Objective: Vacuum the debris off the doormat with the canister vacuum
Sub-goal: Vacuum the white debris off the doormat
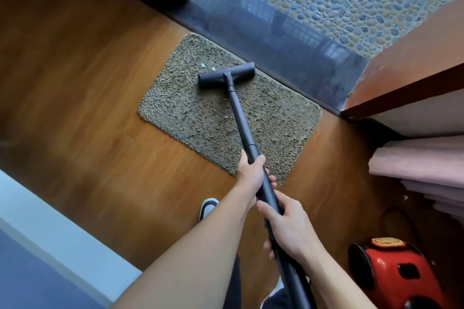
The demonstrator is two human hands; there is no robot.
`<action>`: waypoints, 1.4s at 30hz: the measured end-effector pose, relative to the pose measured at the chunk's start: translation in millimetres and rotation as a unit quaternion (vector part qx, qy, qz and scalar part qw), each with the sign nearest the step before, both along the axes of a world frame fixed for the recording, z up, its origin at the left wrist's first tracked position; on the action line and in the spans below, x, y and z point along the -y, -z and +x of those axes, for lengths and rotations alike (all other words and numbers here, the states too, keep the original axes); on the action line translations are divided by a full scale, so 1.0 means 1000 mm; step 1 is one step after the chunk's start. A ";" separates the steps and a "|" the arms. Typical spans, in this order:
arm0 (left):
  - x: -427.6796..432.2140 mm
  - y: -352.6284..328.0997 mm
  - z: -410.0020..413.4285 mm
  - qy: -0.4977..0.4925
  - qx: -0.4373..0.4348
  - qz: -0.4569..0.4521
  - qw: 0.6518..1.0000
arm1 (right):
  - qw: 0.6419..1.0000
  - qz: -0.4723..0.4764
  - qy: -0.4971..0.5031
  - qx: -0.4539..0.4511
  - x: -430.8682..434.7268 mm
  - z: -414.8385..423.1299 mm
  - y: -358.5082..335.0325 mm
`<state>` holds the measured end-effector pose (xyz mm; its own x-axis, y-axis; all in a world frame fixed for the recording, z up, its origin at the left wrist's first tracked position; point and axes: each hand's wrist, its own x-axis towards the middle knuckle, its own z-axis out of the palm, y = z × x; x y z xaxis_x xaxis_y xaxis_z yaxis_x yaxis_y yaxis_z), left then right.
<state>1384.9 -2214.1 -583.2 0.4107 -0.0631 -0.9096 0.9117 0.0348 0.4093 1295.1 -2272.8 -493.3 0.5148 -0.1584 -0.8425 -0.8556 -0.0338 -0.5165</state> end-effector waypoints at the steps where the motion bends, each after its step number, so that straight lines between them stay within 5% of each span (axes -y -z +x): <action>1: -0.001 0.002 0.010 0.000 0.002 0.003 1.000 | 1.000 0.002 0.002 0.002 -0.001 0.010 0.002; 13: -0.013 0.009 0.073 -0.003 0.003 0.016 1.000 | 1.000 0.003 0.001 0.005 -0.014 0.073 0.007; 33: -0.024 -0.018 -0.081 -0.051 -0.028 0.037 0.998 | 0.997 -0.008 -0.081 -0.019 -0.011 -0.065 -0.024; 42: -0.050 -0.015 -0.061 -0.061 -0.012 0.067 0.996 | 0.995 -0.011 -0.103 0.002 -0.035 -0.047 -0.021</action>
